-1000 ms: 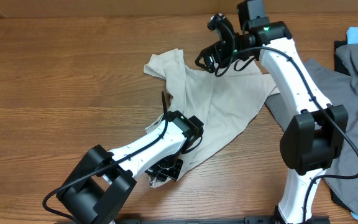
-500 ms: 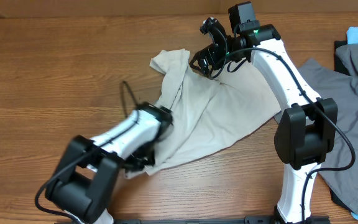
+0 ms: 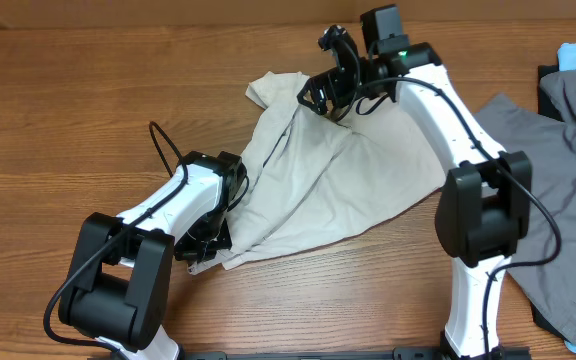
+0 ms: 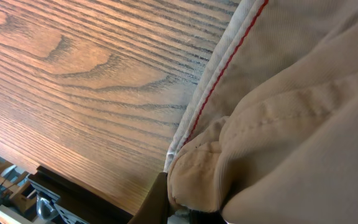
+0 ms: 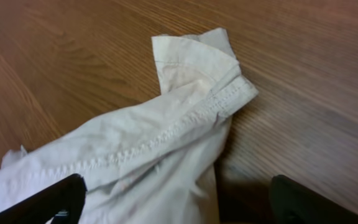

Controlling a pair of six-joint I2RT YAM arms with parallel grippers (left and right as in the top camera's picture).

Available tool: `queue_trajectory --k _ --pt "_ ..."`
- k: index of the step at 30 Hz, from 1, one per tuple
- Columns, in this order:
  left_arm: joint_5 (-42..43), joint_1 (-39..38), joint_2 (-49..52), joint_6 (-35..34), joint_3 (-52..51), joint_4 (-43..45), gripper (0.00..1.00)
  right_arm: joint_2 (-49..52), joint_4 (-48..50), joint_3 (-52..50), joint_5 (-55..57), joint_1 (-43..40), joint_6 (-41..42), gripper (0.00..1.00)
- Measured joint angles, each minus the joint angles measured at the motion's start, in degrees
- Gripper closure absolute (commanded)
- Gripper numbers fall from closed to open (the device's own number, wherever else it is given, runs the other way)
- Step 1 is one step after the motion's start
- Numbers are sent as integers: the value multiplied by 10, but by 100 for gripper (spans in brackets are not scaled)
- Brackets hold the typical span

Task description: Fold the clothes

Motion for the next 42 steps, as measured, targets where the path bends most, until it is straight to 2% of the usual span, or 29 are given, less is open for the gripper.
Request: queue_trajectory --k 7,14,19,20,25,33,35,39,40,42 --pt "0 0 0 0 0 1 96 47 43 0 0 16 63 8" --pt "-2 0 0 0 0 1 96 50 80 0 3 25 91 12" --pt "-2 0 0 0 0 2 96 50 86 0 46 34 124 12" --pt "-2 0 0 0 0 2 96 50 91 0 55 35 134 16" --pt "-2 0 0 2 0 2 96 52 130 0 85 37 185 21" --pt "-2 0 0 2 0 2 96 76 153 0 101 37 229 21" --pt "-2 0 0 2 0 2 96 81 155 0 104 37 233 28" --pt "-2 0 0 2 0 2 96 85 170 0 112 38 247 60" --pt "-2 0 0 2 0 2 96 85 175 0 112 38 255 65" --pt "-2 0 0 2 0 2 96 85 179 0 117 38 260 66"
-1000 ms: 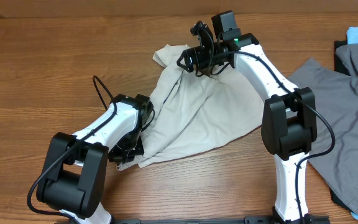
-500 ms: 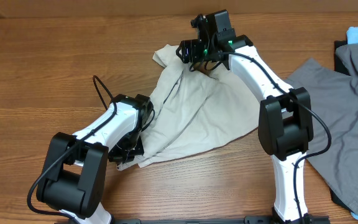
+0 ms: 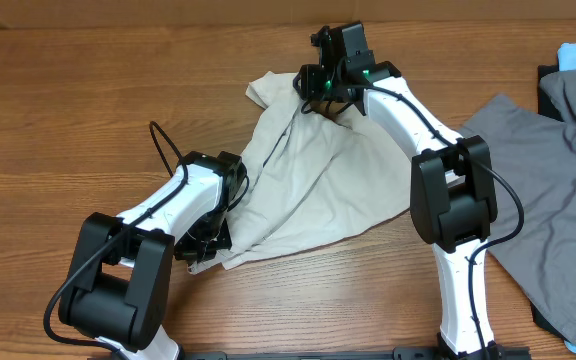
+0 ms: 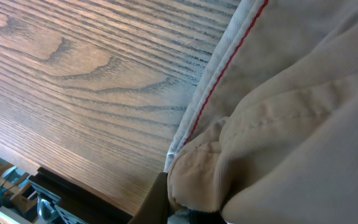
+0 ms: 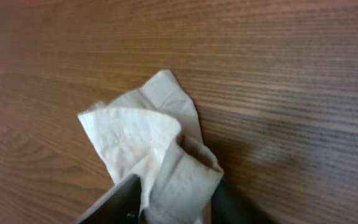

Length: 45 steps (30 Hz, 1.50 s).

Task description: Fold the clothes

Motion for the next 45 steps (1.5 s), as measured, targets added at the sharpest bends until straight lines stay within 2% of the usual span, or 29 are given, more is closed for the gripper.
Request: queue_trajectory --k 8,15,20,23,26,36,40,45 --pt "0 0 0 0 0 0 96 0 0 0 -5 0 8 67" --pt "0 0 0 0 0 0 96 0 -2 0 -10 1 16 96" --pt "2 0 0 0 2 -4 96 0 -39 2 7 3 31 96" --pt "5 0 0 7 27 -20 96 0 -129 31 15 -5 36 96" --pt "8 1 0 29 85 -41 96 0 -215 103 25 -28 39 96" --pt "17 29 1 122 408 -123 96 -53 -466 421 73 -158 40 96" --pt "23 60 1 136 509 -127 96 -96 -556 497 87 -196 40 96" --pt "35 79 1 141 614 -141 96 -127 -632 537 84 -225 40 96"
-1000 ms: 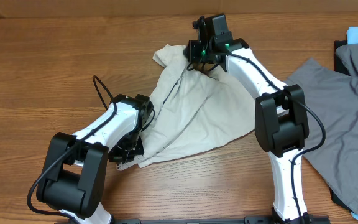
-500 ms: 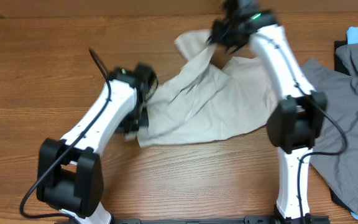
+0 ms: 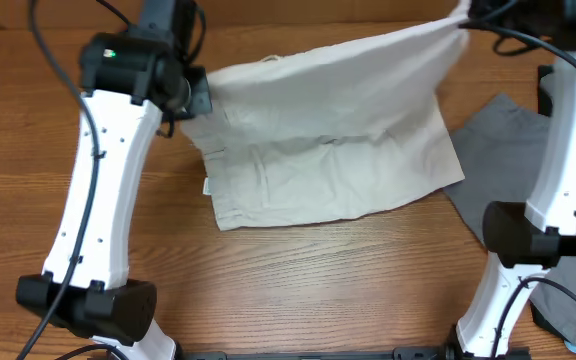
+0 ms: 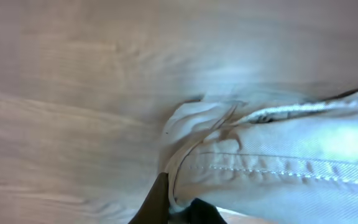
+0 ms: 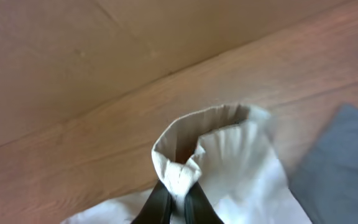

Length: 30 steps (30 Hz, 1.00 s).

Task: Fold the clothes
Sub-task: 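Lift the shorts with both grippers and stretch them apart left and right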

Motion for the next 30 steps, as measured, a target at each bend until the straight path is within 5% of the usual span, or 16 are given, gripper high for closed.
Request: queue_trajectory --k 10,18,30 --pt "32 0 -1 10 174 -40 96 -87 -6 1 -17 -46 -3 96" --pt "32 -1 -40 11 211 -31 96 -176 23 14 -33 -62 -7 96" --pt "12 -1 18 39 216 78 96 -92 94 -30 -32 -56 -35 96"
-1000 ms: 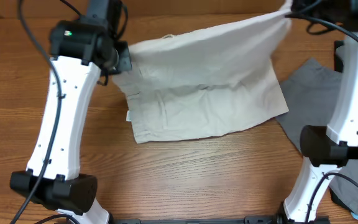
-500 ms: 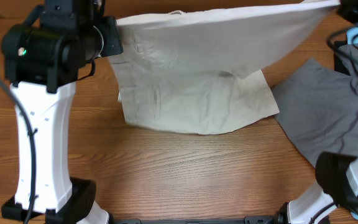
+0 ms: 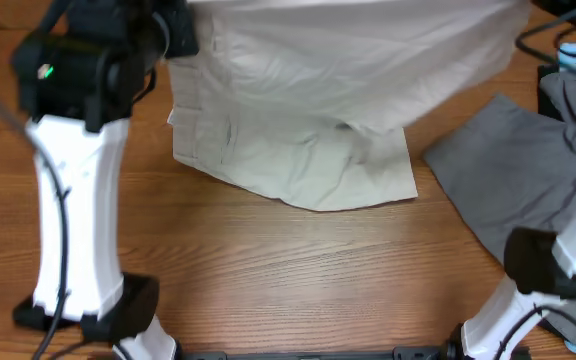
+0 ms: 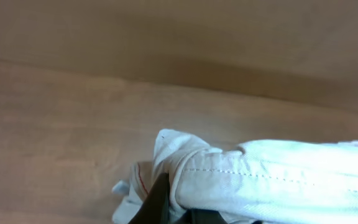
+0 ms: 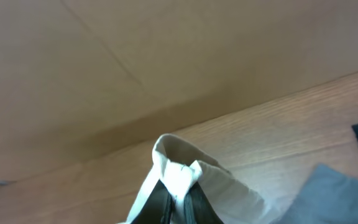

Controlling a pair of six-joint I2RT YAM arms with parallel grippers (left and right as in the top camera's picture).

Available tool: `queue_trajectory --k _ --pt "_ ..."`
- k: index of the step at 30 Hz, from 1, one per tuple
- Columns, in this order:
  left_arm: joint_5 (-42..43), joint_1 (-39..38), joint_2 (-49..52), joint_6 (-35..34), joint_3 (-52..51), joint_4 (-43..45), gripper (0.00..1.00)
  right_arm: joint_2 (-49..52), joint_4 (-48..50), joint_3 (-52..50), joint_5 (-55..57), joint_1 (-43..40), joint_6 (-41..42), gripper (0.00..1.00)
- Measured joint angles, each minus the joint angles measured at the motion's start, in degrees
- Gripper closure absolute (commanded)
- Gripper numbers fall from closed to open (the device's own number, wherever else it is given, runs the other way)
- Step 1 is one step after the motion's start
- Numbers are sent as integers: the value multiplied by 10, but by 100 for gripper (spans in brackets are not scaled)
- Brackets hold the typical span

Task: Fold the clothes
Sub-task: 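Lift the shorts with both grippers and stretch them apart left and right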

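Observation:
A beige garment (image 3: 308, 160) hangs stretched between my two grippers, its upper edge (image 3: 348, 40) held high near the overhead camera. Its lower part lies on the wooden table (image 3: 268, 280). My left gripper (image 4: 180, 210) is shut on a stitched hem with a red thread at the garment's left end. In the overhead view it sits at the top left (image 3: 173, 28). My right gripper (image 5: 180, 198) is shut on a bunched corner of the garment at the right end. That gripper is out of the overhead frame at the top right.
A grey garment (image 3: 508, 180) lies spread on the right of the table, close to the beige one's right edge. Dark cloth (image 3: 550, 92) and light blue cloth lie at the far right. A cardboard wall (image 5: 166, 50) stands behind the table.
Both grippers are higher now, and the held edge fills the top of the overhead view. The garment's resting part has shifted left and away from the grey garment.
The beige garment lay crumpled on the table, my left gripper shut on its near hem and my right open over its far corner. The right fingers then stood around that corner. Later both arms held the garment up, stretched wide, and now higher.

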Motion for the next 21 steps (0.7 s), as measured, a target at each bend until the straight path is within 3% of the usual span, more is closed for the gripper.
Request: queue_trajectory --k 9,15,21 --pt "3 24 137 57 -2 167 96 104 172 -20 -19 11 -5 96" --pt "115 81 142 18 7 321 96 100 297 -20 -25 23 23 96" --pt "227 132 142 -33 47 339 96 96 309 -16 -1 37 54 96"
